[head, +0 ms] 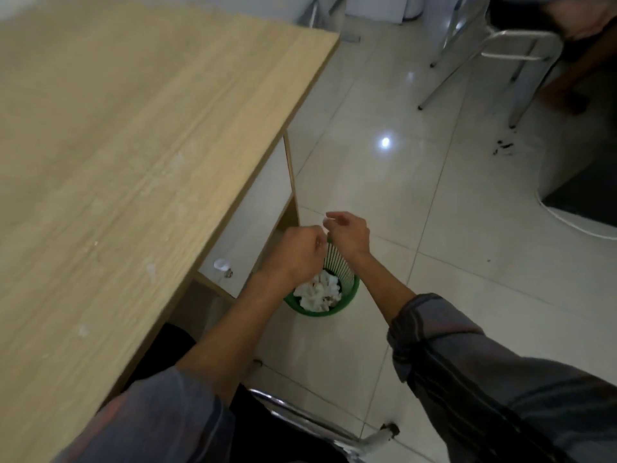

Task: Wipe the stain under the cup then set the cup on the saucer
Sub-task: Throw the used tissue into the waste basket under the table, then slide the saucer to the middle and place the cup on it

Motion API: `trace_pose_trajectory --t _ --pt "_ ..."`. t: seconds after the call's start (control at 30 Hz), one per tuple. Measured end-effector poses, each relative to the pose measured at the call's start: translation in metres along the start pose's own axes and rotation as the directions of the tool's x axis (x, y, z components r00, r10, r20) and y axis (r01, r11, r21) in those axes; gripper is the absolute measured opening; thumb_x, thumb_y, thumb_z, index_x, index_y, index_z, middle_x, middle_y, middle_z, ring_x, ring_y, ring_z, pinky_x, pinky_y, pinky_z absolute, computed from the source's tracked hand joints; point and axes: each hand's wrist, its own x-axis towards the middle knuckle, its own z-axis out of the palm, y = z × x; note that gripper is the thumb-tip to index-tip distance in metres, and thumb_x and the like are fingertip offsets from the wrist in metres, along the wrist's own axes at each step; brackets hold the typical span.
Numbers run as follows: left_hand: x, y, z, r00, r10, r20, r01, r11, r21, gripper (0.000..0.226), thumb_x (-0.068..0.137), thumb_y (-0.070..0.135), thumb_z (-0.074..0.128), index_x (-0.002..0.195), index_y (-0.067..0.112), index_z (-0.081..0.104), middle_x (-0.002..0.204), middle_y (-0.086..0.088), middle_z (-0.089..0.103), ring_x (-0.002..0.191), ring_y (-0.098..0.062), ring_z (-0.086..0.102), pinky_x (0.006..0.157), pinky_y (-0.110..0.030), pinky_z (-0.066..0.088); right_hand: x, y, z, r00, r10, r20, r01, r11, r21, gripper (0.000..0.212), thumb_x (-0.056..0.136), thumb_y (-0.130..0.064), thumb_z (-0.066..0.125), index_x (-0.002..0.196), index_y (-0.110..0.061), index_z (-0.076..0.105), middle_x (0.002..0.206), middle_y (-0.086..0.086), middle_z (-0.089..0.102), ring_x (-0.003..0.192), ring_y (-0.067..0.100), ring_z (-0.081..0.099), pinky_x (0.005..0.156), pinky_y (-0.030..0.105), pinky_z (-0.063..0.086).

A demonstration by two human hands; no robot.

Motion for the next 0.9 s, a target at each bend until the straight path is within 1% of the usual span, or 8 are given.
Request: trace_pose_trajectory --t 0.1,0.2,0.3,0.43,0.53,0.7,0.8,0.9 --pt "-0.004 0.027 -0.034 0.986 0.020 -0.166 -0.016 0.999 0.028 0.028 0.093 0.023 0.049 0.116 0.016 0.064 0.110 -0.009 0.069 0.099 -0.025 0.064 0.086 -0.038 0.053 -0.015 -0.065 -0.019 0.960 -0.278 -0.044 0.278 0.961 -0.001 0.021 0.081 -0.023 0.065 0.102 -0.020 0.070 0.077 -0.005 0.068 0.066 0.000 0.061 0.057 0.003 0.042" --pt "-0.015 0.052 -0.076 0.924 0.058 -0.379 -0.041 0.998 0.053 0.025 0.091 0.024 0.051 0.110 0.017 0.065 0.105 -0.006 0.071 0.094 -0.027 0.065 0.081 -0.039 0.054 -0.037 -0.123 -0.032 0.881 -0.469 -0.058 0.471 0.882 0.020 0.019 0.081 -0.022 0.064 0.099 -0.022 0.069 0.075 -0.004 0.068 0.067 0.005 0.062 0.059 0.008 0.047" --pt "-0.039 0.056 -0.124 0.845 0.066 -0.530 -0.029 0.997 0.078 0.025 0.090 0.028 0.051 0.108 0.019 0.067 0.103 -0.005 0.072 0.092 -0.027 0.066 0.079 -0.040 0.054 -0.063 -0.172 -0.027 0.807 -0.590 -0.027 0.591 0.804 0.067 0.016 0.081 -0.018 0.065 0.097 -0.021 0.070 0.077 -0.003 0.068 0.065 0.000 0.060 0.059 0.010 0.048" --pt "-0.083 0.030 -0.185 0.750 0.057 -0.659 0.004 0.996 0.090 0.023 0.088 0.027 0.053 0.106 0.019 0.067 0.102 0.001 0.073 0.095 -0.026 0.064 0.083 -0.040 0.050 -0.099 -0.225 0.010 0.723 -0.689 0.054 0.679 0.723 0.129 0.012 0.080 -0.019 0.067 0.090 -0.025 0.071 0.076 -0.007 0.069 0.064 -0.002 0.057 0.060 0.007 0.045" --pt "-0.124 -0.006 -0.219 0.676 0.022 -0.736 0.036 0.997 0.062 0.022 0.088 0.026 0.054 0.105 0.021 0.066 0.101 0.005 0.072 0.092 -0.022 0.066 0.084 -0.039 0.049 -0.131 -0.254 0.053 0.635 -0.759 0.143 0.742 0.651 0.158 0.010 0.079 -0.019 0.068 0.087 -0.024 0.072 0.071 -0.016 0.067 0.063 -0.006 0.056 0.059 0.004 0.041" --pt "-0.199 -0.079 -0.253 0.526 -0.098 -0.845 0.108 0.993 -0.048 0.017 0.088 0.028 0.056 0.100 0.023 0.066 0.094 0.011 0.071 0.082 -0.017 0.066 0.078 -0.036 0.052 -0.191 -0.276 0.135 0.492 -0.812 0.313 0.784 0.570 0.246 0.005 0.080 -0.020 0.069 0.080 -0.025 0.071 0.063 -0.027 0.064 0.061 -0.006 0.055 0.056 0.004 0.039" --pt "-0.245 -0.124 -0.259 0.440 -0.192 -0.877 0.185 0.975 -0.120 0.015 0.087 0.029 0.057 0.098 0.025 0.066 0.091 0.013 0.070 0.076 -0.012 0.065 0.071 -0.029 0.050 -0.229 -0.277 0.183 0.407 -0.811 0.420 0.788 0.544 0.288 0.007 0.080 -0.026 0.070 0.073 -0.026 0.069 0.066 -0.025 0.066 0.063 -0.004 0.056 0.057 0.005 0.040" --pt "-0.285 -0.170 -0.259 0.371 -0.307 -0.877 0.249 0.942 -0.224 0.012 0.088 0.027 0.058 0.095 0.022 0.067 0.084 0.015 0.067 0.072 -0.010 0.062 0.069 -0.027 0.046 -0.263 -0.271 0.232 0.360 -0.780 0.511 0.775 0.555 0.301 0.015 0.079 -0.033 0.071 0.070 -0.022 0.068 0.064 -0.015 0.067 0.060 -0.004 0.057 0.055 0.005 0.040"
